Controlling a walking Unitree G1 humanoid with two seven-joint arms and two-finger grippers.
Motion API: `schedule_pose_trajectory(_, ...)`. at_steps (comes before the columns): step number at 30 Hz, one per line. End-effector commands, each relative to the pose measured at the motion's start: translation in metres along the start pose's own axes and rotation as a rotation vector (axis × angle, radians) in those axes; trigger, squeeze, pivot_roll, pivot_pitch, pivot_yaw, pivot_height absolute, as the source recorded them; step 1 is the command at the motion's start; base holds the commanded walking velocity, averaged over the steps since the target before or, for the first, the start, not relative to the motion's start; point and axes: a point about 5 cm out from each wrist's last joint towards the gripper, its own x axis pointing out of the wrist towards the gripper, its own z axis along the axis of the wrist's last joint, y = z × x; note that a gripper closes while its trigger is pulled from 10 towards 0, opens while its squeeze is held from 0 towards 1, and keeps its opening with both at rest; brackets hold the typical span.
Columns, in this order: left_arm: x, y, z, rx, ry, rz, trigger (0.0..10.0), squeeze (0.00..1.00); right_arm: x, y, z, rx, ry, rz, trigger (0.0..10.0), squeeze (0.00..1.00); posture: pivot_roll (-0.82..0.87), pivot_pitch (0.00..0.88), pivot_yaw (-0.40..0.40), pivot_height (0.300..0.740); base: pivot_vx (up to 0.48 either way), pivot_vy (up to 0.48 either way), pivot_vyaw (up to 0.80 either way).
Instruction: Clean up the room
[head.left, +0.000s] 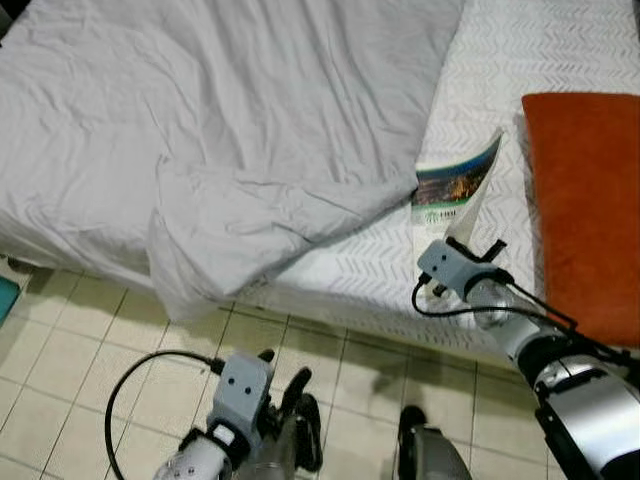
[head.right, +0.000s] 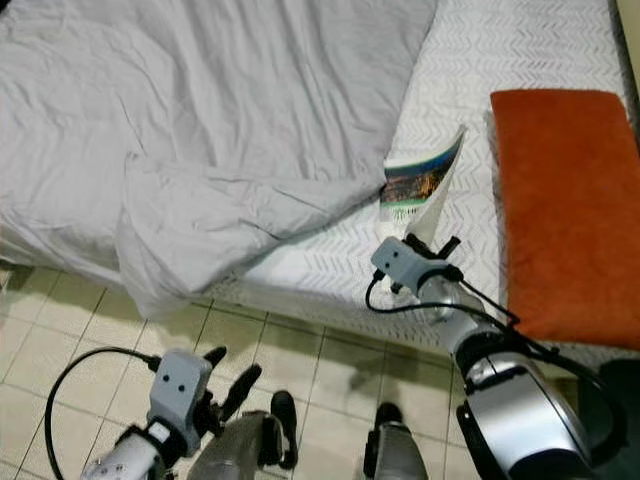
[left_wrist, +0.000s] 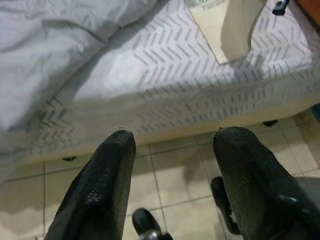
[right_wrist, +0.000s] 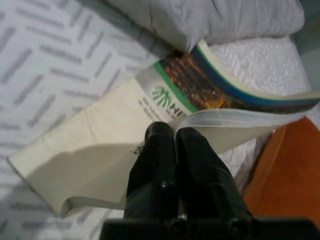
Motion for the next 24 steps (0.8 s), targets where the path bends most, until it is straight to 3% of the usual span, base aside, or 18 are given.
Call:
schedule_pose_trajectory(1,-0.008,-0.005,-0.008,-0.015,0.046,-0.007,10.0,0.0,-0.003,0.002,-0.013,-0.021,0.067,0.011,10.0,0.0,0.24,0.53,0.121,0.74,0.0,0.0,0.0)
schedule_pose_trajectory(5,-0.01,-0.005,-0.009,-0.015,0.056,-0.006,10.0,0.0,-0.004,-0.001,-0.019,0.063,0.114,-0.023,10.0,0.0,0.24,0.532,0.122,0.74,0.0,0.0,0.0)
schedule_pose_trajectory(10,-0.01,-0.004,-0.006,-0.014,0.063,0.001,10.0,0.0,-0.006,-0.006,-0.031,0.379,0.216,-0.075,10.0,0.0,0.24,0.536,0.126,0.74,0.0,0.0,0.0)
schedule_pose_trajectory(11,-0.01,-0.004,-0.006,-0.014,0.063,0.001,10.0,0.0,-0.006,-0.006,-0.031,0.379,0.216,-0.075,10.0,0.0,0.24,0.536,0.126,0.74,0.0,0.0,0.0)
schedule_pose_trajectory(13,-0.011,-0.012,-0.006,-0.03,0.049,-0.059,10.0,0.0,-0.006,-0.008,-0.035,0.673,0.261,-0.108,10.0,0.0,0.23,0.541,0.123,0.74,0.0,0.0,0.0)
schedule_pose_trajectory(15,-0.01,-0.02,-0.005,-0.043,0.016,-0.124,10.0,0.0,-0.006,-0.009,-0.034,0.746,0.258,-0.098,10.0,0.0,0.23,0.541,0.123,0.74,0.0,0.0,0.0)
schedule_pose_trajectory(17,-0.01,-0.02,-0.006,-0.029,0.012,-0.129,10.0,0.0,-0.005,-0.009,-0.033,0.746,0.257,-0.096,10.0,0.0,0.23,0.541,0.123,0.74,0.0,0.0,0.0)
schedule_pose_trajectory(24,0.02,-0.013,-0.011,-0.033,-0.06,-0.187,10.0,0.0,-0.004,-0.007,-0.03,0.792,0.243,-0.079,10.0,0.0,0.21,0.553,0.104,0.74,0.0,0.0,0.0)
